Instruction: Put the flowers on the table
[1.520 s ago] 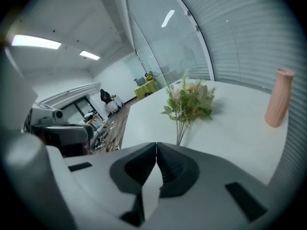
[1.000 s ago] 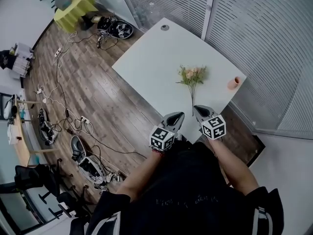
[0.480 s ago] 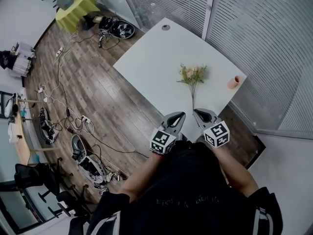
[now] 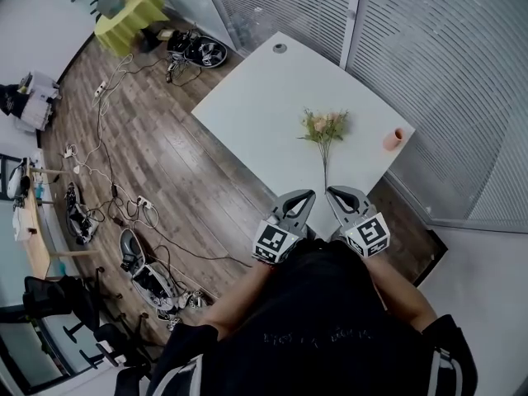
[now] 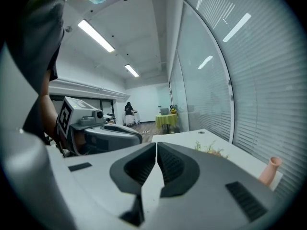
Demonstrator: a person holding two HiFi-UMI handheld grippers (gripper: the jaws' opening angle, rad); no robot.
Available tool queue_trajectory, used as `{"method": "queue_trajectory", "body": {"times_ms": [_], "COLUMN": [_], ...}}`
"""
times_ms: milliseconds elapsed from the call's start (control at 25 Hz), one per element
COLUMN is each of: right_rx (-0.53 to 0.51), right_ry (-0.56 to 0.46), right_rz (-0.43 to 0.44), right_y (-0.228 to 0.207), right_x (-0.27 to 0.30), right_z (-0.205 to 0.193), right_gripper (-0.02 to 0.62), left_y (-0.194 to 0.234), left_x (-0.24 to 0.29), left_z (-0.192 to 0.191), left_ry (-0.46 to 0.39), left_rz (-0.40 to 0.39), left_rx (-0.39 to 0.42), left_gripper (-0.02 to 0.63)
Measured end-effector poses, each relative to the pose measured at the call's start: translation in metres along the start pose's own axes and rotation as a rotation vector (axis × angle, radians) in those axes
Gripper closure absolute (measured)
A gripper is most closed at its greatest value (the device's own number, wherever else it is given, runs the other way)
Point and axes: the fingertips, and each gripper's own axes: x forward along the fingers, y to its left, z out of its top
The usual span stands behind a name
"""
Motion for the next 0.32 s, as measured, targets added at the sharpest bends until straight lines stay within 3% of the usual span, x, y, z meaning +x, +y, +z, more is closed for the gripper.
{"method": "queue_trajectory", "body": {"times_ms": [320], "right_rx": [-0.052], "right_ry": [-0.063], "right_rz": [0.031], "right_y": [0.016], "right_x": [-0.002], "right_z": [0.021], "right_gripper": [0.563], "left_y": [0.002], "left_x": [-0.01], "left_z": [0.021], "left_ry": [-0.048], "left_rz": [0.005], "left_rx": [0.031], "left_gripper": [0.586]}}
